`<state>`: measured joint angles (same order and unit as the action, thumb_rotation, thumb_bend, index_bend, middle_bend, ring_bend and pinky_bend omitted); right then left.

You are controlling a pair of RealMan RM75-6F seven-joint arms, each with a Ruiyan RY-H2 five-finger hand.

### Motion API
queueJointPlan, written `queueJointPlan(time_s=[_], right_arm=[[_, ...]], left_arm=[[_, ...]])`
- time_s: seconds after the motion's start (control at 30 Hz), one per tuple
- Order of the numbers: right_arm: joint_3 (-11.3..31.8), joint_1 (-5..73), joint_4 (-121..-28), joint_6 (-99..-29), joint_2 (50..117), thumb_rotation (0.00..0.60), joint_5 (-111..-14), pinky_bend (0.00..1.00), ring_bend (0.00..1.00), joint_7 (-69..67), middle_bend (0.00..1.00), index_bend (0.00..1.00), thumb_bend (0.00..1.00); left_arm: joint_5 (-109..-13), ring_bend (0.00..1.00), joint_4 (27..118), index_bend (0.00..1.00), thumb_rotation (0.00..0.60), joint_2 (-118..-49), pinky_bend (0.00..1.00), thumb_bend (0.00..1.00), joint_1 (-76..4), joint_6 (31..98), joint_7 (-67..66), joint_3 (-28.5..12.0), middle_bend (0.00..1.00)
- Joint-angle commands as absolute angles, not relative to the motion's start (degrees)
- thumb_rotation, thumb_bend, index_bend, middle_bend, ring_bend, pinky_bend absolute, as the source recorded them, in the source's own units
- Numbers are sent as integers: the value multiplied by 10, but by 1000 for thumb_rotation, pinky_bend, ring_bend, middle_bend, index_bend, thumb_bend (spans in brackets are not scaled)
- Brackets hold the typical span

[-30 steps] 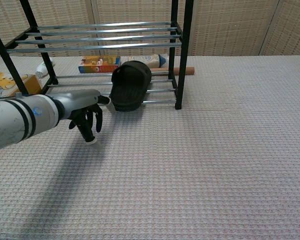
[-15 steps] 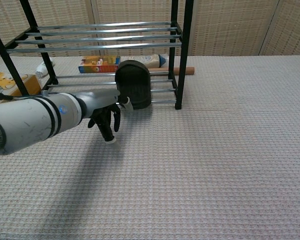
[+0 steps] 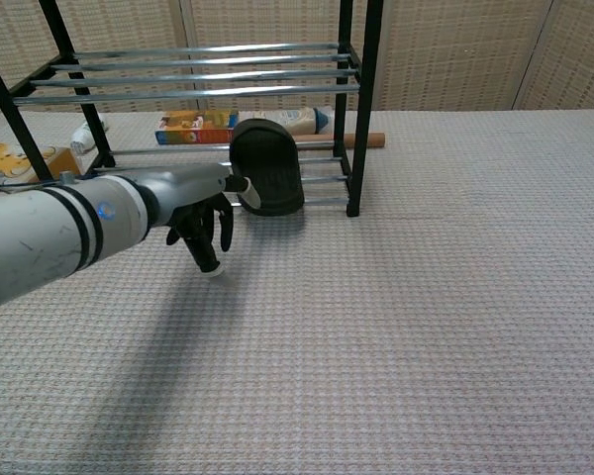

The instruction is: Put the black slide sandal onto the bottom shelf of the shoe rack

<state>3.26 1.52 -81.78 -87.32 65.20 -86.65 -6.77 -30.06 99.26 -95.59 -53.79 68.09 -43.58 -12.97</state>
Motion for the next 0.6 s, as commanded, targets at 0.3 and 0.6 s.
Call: queueJointPlan(time_s=[0.3,0.6], right_arm=[[35,22,-833,-870,647,600,-871,149,101,-55,179,0,206],[37,23,-841,-868,643,600,-866,149,101,-50,179,0,213]], left_arm=[[-455,458,1098,210,600,-860,724,48,-430,797,-364,-53,508],[-549,435,1122,257,600,-763,658,48,-331,878,-288,-14,494]])
